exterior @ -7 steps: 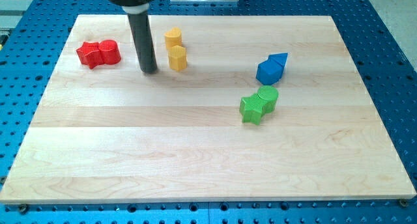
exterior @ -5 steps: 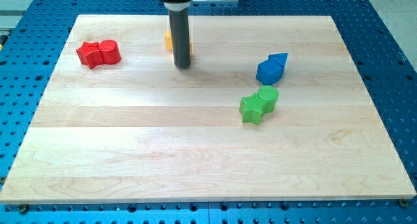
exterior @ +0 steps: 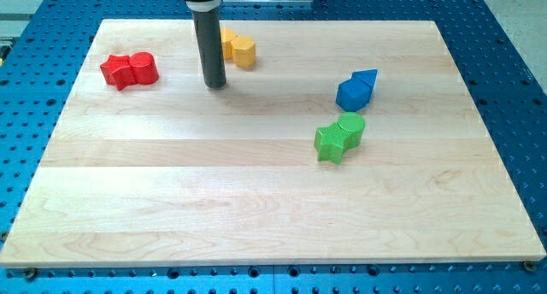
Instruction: Touch the left side of cube
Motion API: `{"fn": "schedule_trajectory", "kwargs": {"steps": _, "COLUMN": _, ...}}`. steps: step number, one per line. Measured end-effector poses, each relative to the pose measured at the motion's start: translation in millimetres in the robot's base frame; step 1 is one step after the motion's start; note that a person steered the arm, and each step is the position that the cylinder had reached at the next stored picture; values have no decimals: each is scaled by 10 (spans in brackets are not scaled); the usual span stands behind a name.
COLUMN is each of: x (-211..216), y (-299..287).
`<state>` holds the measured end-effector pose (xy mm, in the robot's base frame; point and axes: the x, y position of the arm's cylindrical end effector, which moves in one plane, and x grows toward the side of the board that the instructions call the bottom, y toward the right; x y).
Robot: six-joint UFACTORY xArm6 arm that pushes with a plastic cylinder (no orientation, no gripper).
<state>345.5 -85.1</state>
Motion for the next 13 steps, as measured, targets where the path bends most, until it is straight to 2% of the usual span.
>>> {"fn": "schedule_trajectory", "kwargs": {"steps": 5, "x": -8, "y": 101}}
{"fn": "schedule_trajectory", "kwargs": {"steps": 6, "x": 7, "y": 570}}
{"fn": "schedule_trajectory", "kwargs": {"steps": 7, "x": 34, "y": 1493}}
{"fn": "schedule_trajectory", "kwargs": {"steps": 9, "x": -102, "y": 2276}}
{"fn": "schedule_trajectory", "kwargs": {"steps": 10, "x": -156, "y": 2206}}
{"fn": "schedule_trajectory", "kwargs": {"steps": 11, "x": -217, "y": 1481}}
{"fn": "schedule_trajectory", "kwargs": {"steps": 12, "x": 273, "y": 973}}
{"fn": "schedule_trajectory", "kwargs": {"steps": 13, "x": 581, "y": 968}}
